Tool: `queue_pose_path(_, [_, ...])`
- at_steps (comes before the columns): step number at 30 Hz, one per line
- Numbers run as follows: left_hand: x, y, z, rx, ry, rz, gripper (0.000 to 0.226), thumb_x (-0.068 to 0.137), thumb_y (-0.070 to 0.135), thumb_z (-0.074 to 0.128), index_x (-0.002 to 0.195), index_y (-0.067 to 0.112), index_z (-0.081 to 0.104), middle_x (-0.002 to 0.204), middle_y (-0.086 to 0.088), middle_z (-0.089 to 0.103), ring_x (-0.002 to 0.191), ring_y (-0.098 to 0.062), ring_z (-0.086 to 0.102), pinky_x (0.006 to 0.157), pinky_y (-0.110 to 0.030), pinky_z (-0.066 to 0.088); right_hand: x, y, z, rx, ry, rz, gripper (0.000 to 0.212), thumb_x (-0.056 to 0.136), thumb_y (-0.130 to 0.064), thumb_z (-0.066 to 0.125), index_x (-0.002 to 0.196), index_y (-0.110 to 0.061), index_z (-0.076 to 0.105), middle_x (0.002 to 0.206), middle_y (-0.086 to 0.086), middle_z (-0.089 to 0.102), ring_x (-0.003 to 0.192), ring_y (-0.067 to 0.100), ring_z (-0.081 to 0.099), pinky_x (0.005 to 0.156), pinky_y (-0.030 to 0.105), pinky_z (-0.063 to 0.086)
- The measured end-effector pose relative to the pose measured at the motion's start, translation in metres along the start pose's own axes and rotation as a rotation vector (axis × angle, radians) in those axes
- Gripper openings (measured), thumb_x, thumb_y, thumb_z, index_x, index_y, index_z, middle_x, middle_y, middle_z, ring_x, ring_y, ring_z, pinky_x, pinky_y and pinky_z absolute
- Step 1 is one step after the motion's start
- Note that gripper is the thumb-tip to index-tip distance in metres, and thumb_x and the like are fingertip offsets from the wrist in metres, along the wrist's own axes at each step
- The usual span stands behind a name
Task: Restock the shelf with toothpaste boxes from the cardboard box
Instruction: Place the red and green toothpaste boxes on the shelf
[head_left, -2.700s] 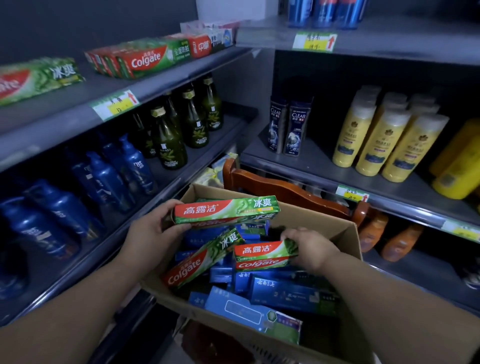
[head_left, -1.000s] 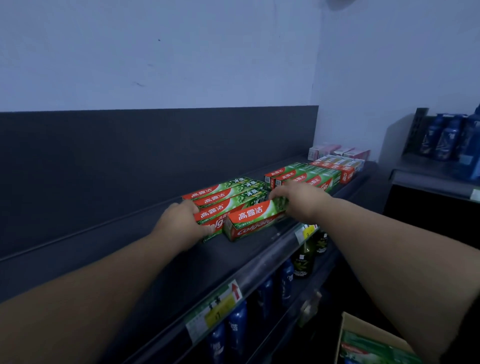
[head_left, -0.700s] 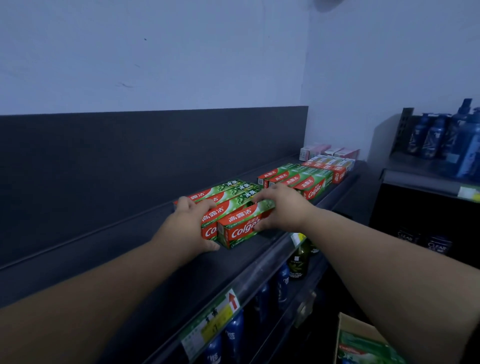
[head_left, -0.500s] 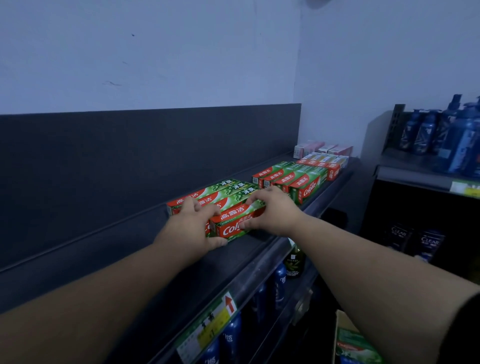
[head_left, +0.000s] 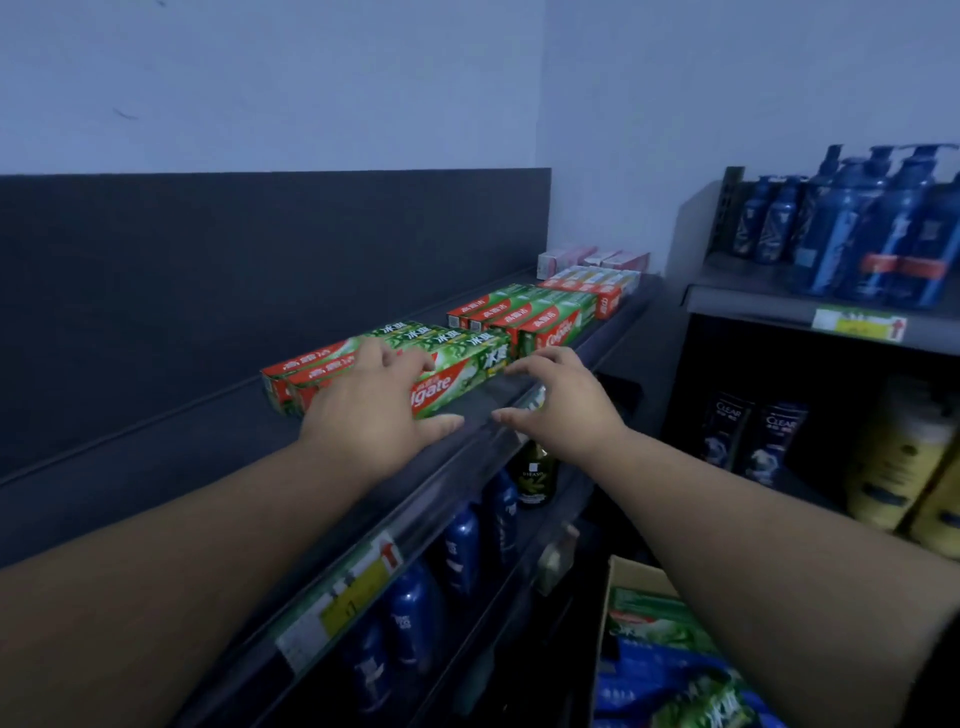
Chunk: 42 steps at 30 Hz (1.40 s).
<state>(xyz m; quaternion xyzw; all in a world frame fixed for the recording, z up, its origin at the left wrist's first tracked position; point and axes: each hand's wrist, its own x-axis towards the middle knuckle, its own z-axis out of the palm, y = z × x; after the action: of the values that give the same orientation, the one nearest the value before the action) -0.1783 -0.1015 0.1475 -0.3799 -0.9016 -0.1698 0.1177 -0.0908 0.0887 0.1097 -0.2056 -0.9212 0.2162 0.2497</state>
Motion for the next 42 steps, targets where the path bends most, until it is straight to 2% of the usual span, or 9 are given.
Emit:
queue_pose_path(5, [-0.029,0.07,0.034,-0.075,-0.069,0.151,0.061,0.079,0.065,0.059,0.13,0.038,0.04,0.123,0.008,0.035,0.093,-0.018,0.056,0.078,-0.035,0.049,-0.06,0.068,-0.025,-0.024,0.035,0.114,0.053,0.077,-0.049,0.076,0.124,-0.03,0.059,0.132,-0.003,0.045,0.12,0.018,0.048,0.098,0.033,0.045])
queue_pose_path(8, [-0.056,0.107,0.08,-0.143,-0.185,0.189,0.059,0.08,0.064,0.06,0.129,0.038,0.04,0.122,0.01,0.034,0.092,-0.015,0.056,0.079,-0.039,0.052,-0.112,0.121,-0.039,-0.05,-0.052,0.23,0.053,0.081,-0.049,0.072,0.128,-0.032,0.054,0.134,-0.003,0.044,0.119,0.019,0.049,0.096,0.033,0.046])
queue_pose_path(12, [-0.095,0.146,0.146,-0.164,-0.355,0.187,0.051,0.082,0.057,0.062,0.125,0.036,0.044,0.122,0.011,0.035,0.087,-0.013,0.054,0.078,-0.033,0.05,-0.181,0.185,-0.049,-0.075,-0.167,0.389,0.054,0.081,-0.049,0.072,0.129,-0.029,0.055,0.129,0.001,0.051,0.119,0.021,0.051,0.096,0.031,0.043])
queue_pose_path(17, [-0.134,0.181,0.207,-0.194,-0.538,0.142,0.05,0.085,0.049,0.064,0.128,0.031,0.046,0.131,0.008,0.033,0.109,-0.021,0.055,0.09,-0.036,0.048,-0.243,0.236,-0.052,-0.015,-0.256,0.509,0.05,0.079,-0.044,0.076,0.122,-0.023,0.061,0.115,0.0,0.062,0.107,0.018,0.058,0.084,0.023,0.042])
queue_pose_path(19, [-0.144,0.189,0.223,-0.183,-0.568,0.12,0.05,0.085,0.047,0.064,0.128,0.029,0.046,0.133,0.006,0.036,0.111,-0.019,0.054,0.094,-0.035,0.046,-0.259,0.249,-0.049,-0.008,-0.304,0.524,0.05,0.08,-0.045,0.075,0.122,-0.022,0.062,0.114,0.0,0.064,0.106,0.017,0.06,0.083,0.02,0.041])
queue_pose_path(23, [-0.155,0.199,0.252,-0.159,-0.625,0.021,0.051,0.085,0.042,0.065,0.13,0.03,0.047,0.134,0.003,0.037,0.111,-0.021,0.056,0.096,-0.038,0.045,-0.28,0.271,-0.041,0.032,-0.374,0.539,0.048,0.081,-0.045,0.074,0.123,-0.026,0.06,0.121,-0.003,0.062,0.109,0.015,0.059,0.092,0.027,0.046])
queue_pose_path(30, [-0.15,0.197,0.305,-0.026,-0.8,-0.012,0.064,0.088,0.037,0.062,0.143,0.021,0.034,0.142,-0.007,0.038,0.125,-0.025,0.047,0.103,-0.034,0.039,-0.294,0.296,-0.021,0.09,-0.388,0.536,0.047,0.079,-0.048,0.074,0.119,-0.028,0.06,0.115,-0.004,0.059,0.101,0.013,0.057,0.089,0.026,0.046])
queue_pose_path(35, [-0.141,0.195,0.325,0.158,-0.987,-0.001,0.05,0.093,0.034,0.056,0.134,0.01,0.041,0.135,-0.01,0.052,0.121,-0.027,0.052,0.094,-0.032,0.041,-0.297,0.309,-0.01,0.134,-0.386,0.553,0.044,0.079,-0.047,0.075,0.117,-0.03,0.06,0.11,-0.008,0.058,0.101,0.011,0.056,0.09,0.028,0.047])
queue_pose_path(42, [-0.138,0.189,0.316,0.06,-0.903,-0.04,0.045,0.086,0.034,0.066,0.124,0.017,0.051,0.123,-0.005,0.059,0.11,-0.023,0.056,0.086,-0.029,0.044,-0.293,0.316,-0.005,0.177,-0.363,0.535,0.043,0.077,-0.044,0.078,0.115,-0.031,0.061,0.108,-0.009,0.059,0.098,0.009,0.057,0.089,0.026,0.048])
